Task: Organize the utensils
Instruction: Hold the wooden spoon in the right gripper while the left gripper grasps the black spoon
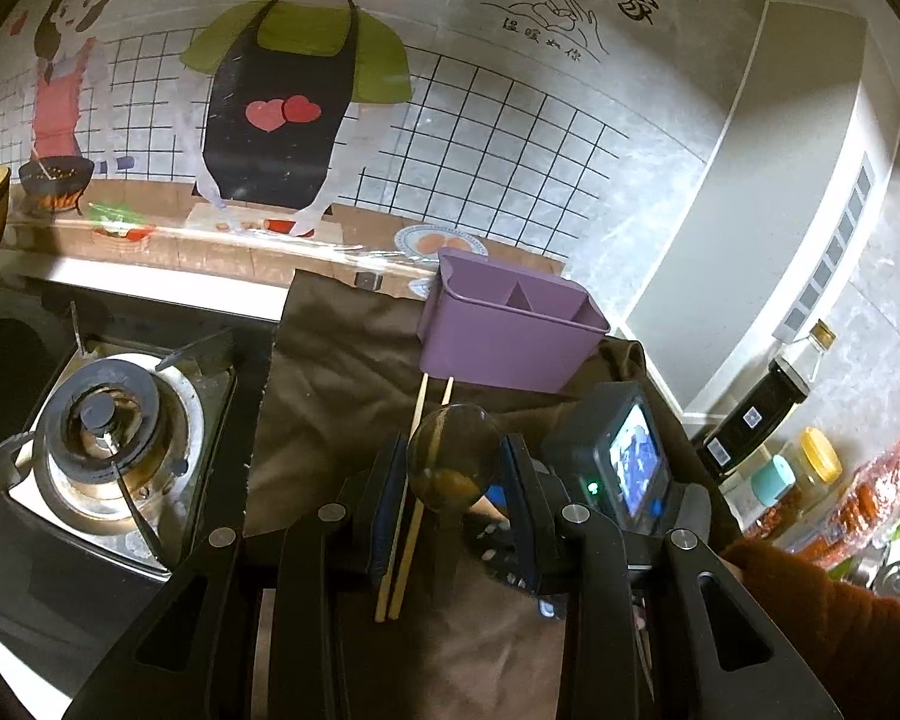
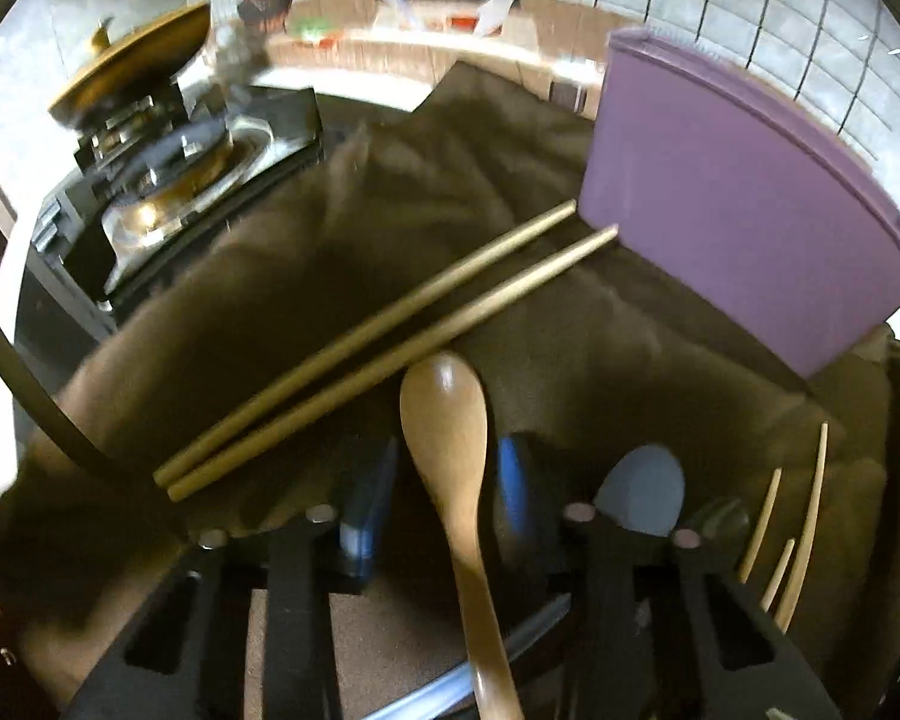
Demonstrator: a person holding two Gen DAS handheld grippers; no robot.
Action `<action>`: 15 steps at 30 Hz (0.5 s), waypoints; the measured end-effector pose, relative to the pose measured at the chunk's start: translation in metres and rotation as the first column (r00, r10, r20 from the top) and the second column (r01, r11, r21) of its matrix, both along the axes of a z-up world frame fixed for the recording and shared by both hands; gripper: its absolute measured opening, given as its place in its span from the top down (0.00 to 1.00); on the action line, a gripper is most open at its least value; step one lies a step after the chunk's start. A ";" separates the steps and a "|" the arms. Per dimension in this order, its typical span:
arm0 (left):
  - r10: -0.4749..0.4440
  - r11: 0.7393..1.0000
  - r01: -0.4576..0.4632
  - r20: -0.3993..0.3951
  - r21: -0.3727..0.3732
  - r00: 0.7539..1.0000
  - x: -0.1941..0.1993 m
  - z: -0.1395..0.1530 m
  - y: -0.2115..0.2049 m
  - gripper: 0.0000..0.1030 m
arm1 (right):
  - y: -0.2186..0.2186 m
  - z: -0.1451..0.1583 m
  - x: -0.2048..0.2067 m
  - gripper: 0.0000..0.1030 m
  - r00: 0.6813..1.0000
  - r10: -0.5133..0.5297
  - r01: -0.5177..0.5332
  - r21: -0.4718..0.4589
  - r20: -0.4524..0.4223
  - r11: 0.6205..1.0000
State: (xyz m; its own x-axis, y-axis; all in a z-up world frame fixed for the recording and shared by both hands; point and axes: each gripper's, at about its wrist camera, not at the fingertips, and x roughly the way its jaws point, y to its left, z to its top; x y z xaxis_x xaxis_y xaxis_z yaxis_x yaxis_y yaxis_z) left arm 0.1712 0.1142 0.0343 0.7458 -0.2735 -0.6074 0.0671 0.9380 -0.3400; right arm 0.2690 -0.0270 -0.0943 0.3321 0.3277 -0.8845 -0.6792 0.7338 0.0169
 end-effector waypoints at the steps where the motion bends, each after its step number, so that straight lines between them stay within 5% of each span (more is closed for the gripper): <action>1: -0.002 1.000 0.002 -0.001 0.002 1.000 0.001 0.000 -0.001 0.68 | -0.001 0.000 0.001 0.76 1.000 -0.001 0.001 0.006 -0.016 1.000; 7: -0.014 1.000 0.014 0.001 0.000 1.000 0.010 0.001 -0.012 0.68 | -0.031 0.030 -0.006 0.77 0.998 -0.064 0.063 0.063 0.018 0.996; 8: -0.018 1.000 0.018 0.002 -0.001 1.000 0.012 0.002 -0.015 0.68 | -0.038 0.037 -0.008 0.92 0.996 -0.080 0.078 0.071 0.029 0.994; 9: -0.024 1.000 0.024 0.005 -0.002 1.000 0.014 0.002 -0.017 0.68 | -0.045 0.045 -0.009 0.96 0.995 -0.096 0.092 0.075 0.042 0.993; 15: -0.043 0.999 0.043 0.030 -0.006 0.999 0.023 0.011 -0.034 0.68 | -0.078 0.078 -0.018 0.95 0.982 -0.151 0.140 0.100 0.112 0.985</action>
